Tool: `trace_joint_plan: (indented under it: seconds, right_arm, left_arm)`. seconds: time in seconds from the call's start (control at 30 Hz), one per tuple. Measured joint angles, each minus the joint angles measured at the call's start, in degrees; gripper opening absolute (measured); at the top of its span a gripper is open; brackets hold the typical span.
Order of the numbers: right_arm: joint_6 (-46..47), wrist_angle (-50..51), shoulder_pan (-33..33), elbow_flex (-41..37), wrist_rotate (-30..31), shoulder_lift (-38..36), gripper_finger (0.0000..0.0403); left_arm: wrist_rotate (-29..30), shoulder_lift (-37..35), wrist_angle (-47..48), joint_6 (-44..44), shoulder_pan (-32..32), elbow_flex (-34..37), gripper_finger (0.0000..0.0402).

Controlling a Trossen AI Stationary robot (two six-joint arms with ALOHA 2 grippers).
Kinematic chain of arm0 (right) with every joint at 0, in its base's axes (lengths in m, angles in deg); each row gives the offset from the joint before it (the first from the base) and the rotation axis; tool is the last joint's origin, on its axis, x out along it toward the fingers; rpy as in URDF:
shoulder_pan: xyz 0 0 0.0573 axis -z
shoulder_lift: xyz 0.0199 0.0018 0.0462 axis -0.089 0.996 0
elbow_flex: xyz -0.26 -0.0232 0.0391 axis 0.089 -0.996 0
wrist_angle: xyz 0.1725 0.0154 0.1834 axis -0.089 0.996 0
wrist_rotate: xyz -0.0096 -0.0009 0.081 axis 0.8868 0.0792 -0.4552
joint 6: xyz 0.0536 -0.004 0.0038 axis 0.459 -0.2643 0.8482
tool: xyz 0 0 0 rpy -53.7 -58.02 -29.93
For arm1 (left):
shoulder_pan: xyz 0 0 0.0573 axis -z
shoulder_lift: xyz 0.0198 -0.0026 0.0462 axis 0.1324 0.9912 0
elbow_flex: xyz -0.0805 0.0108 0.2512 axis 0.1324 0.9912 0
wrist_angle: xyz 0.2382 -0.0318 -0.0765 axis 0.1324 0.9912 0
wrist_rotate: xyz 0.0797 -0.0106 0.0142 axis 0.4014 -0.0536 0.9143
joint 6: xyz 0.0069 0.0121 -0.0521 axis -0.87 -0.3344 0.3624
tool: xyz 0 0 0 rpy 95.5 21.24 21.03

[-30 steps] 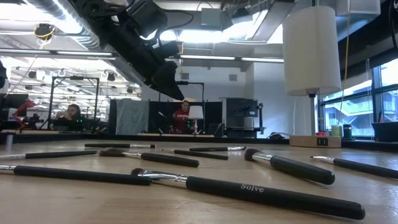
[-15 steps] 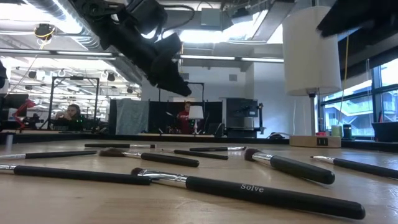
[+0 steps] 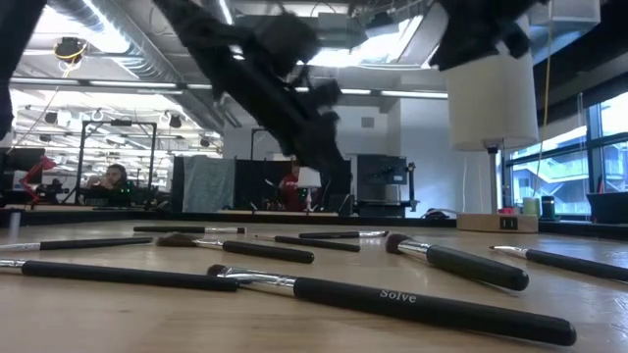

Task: Put items in baskets/containers
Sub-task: Put the foundation brush into the left section of the transparent organizer

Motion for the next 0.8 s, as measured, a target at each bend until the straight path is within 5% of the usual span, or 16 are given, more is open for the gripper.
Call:
trace_joint_plan:
  seconds: [0.43,0.8]
  right_arm:
    - [-7.3,-5.8,3.7,0.4,-5.0,0.0,0.0113]
    - [-7.7,-4.5,3.7,0.4,-5.0,0.0,0.0113]
  left_arm:
    - [-7.8,7.7,4.9,1.7,1.1,-7.3,0.0148]
    - [-6.4,7.7,5.1,6.2,1.4,-7.3,0.0148]
